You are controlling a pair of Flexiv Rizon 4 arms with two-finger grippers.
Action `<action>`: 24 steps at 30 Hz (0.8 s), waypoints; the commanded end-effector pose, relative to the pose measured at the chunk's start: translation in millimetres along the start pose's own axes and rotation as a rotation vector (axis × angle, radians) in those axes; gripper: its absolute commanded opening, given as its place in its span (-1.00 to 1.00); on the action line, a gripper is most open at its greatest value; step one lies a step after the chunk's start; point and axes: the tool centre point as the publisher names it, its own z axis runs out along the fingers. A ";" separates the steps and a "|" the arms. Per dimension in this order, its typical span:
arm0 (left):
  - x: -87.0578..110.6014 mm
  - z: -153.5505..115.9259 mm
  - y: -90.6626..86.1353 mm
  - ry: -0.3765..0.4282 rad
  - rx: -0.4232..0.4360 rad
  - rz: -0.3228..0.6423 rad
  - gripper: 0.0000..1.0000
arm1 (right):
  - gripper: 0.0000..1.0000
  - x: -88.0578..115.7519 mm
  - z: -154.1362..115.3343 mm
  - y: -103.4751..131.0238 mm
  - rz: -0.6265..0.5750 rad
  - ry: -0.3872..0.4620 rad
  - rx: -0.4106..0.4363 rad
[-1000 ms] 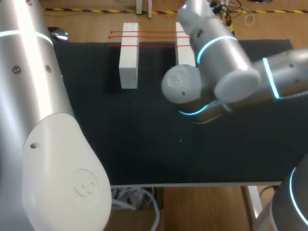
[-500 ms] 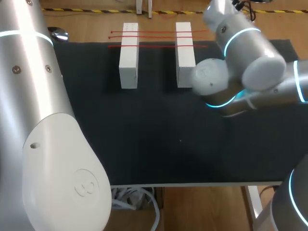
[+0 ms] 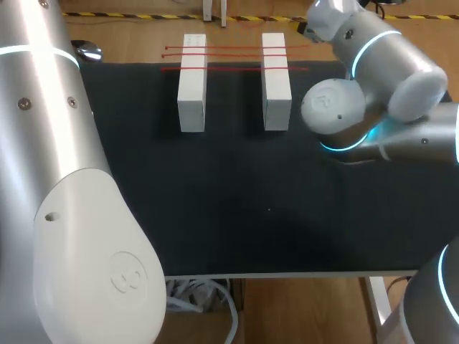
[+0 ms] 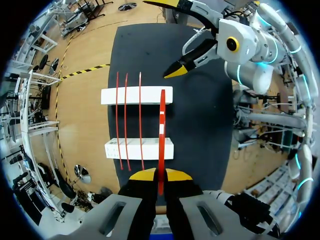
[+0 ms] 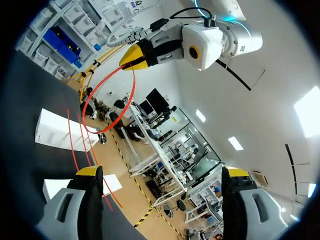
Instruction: Grab the tape and strap the tape.
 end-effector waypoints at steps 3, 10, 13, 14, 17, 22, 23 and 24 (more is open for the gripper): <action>-2.0 -2.5 -1.1 0.006 -0.006 0.000 -1.00 | 1.00 -4.7 -2.8 -2.0 0.001 0.060 -0.012; -1.1 -1.8 1.8 0.016 -0.020 -0.017 -1.00 | 1.00 -4.7 -2.8 -2.0 0.001 0.060 -0.012; 2.7 2.1 16.4 0.040 -0.035 -0.072 -1.00 | 1.00 -4.7 -2.8 -2.0 0.001 0.060 -0.012; 5.1 3.8 22.7 0.050 -0.043 -0.091 -1.00 | 1.00 -4.7 -2.8 -2.0 0.001 0.060 -0.012; 14.5 12.3 43.8 0.110 -0.098 -0.153 -1.00 | 1.00 -4.7 -2.8 -2.0 0.001 0.060 -0.012; 39.7 38.7 94.8 0.242 -0.137 -0.281 -1.00 | 1.00 -4.7 -2.8 -2.0 0.001 0.060 -0.012; 44.3 42.6 103.9 0.256 -0.139 -0.297 -1.00 | 1.00 -4.7 -2.8 -2.0 0.001 0.060 -0.012; 47.8 44.9 111.1 0.274 -0.151 -0.312 -1.00 | 1.00 -4.7 -2.8 -2.0 0.001 0.060 -0.012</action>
